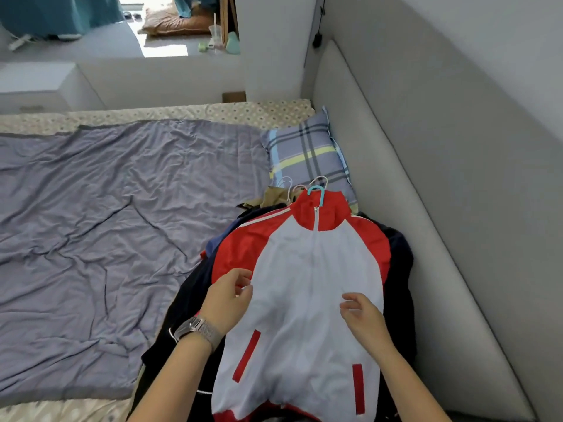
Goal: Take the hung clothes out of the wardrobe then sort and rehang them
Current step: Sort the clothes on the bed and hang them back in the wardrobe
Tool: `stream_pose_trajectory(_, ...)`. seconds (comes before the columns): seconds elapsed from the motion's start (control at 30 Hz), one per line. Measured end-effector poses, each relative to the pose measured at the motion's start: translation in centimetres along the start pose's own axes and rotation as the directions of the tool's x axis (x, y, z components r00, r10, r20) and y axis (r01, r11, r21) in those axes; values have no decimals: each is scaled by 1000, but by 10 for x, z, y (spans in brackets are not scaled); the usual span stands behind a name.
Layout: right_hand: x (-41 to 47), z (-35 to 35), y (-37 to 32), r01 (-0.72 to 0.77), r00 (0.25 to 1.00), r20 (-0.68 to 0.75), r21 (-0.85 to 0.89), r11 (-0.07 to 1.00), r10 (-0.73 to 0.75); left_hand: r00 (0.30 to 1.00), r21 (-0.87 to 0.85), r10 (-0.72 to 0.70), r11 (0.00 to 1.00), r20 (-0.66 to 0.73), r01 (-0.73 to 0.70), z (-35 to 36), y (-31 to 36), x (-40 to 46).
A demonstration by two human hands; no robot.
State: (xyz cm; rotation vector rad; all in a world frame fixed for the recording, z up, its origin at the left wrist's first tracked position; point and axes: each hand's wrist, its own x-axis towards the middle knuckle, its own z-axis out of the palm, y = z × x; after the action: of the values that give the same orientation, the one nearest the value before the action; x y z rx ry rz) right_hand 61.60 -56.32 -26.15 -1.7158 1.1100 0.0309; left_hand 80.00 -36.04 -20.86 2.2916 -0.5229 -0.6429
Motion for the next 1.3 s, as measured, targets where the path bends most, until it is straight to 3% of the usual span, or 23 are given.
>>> stream_pose_trajectory(0.1, 28, -8, -10, 70, 998, 2, -31, 997, -70, 996, 24, -87, 996, 2, 87, 8, -3, 18)
stream_pose_trajectory(0.2, 70, -26, -29, 257, 948, -131, -225, 940, -290, 980, 20, -197, 980, -7, 197, 18, -16, 30)
stream_pose_trajectory(0.3, 127, -53, -56, 296, 887, -248, -342, 892, -389, 974, 24, -225, 974, 13, 224, 30, -21, 39)
stream_pose_trajectory(0.4, 184, -69, -77, 239, 912, -226, -381, 893, -341, 965, 12, -260, 966, 19, 260, 40, -19, 42)
stream_pose_trajectory(0.47, 219, -66, -77, 145, 944, -189, -498, 855, -270, 962, 0, -272, 962, 10, 272, 43, -19, 46)
stream_pose_trajectory(0.57, 251, -42, -64, 67, 991, -27, -740, 669, -130, 963, -3, -268, 963, 22, 268, 44, -18, 57)
stream_pose_trajectory(0.63, 258, -22, -54, 47, 993, -29, -802, 595, -117, 965, 4, -260, 966, 27, 260, 42, -19, 62)
stream_pose_trajectory(0.8, 245, 1, -32, 182, 890, -139, -765, 617, -434, 967, 3, -256, 967, -11, 256, 41, -24, 68)
stream_pose_trajectory(0.93, 207, 5, -17, 344, 849, 4, -763, 547, -528, 970, 6, -244, 970, 5, 244, 49, -21, 71)
stream_pose_trajectory(1.03, 170, 4, -17, 422, 891, 129, -589, 689, -435, 990, -44, -117, 993, -76, 114, 48, -15, 77)
stream_pose_trajectory(1.13, 130, -3, -27, 410, 905, 277, -367, 835, -323, 973, 155, 185, 974, -141, -163, 43, -6, 83)
stream_pose_trajectory(1.23, 104, -19, -36, 267, 885, 413, -74, 961, -214, 986, 224, 153, 965, -69, -134, 37, 12, 84)
stream_pose_trajectory(1.3, 96, -31, -40, 126, 851, 507, 56, 991, -136, 982, 399, 186, 903, -31, -159, 31, 16, 84)
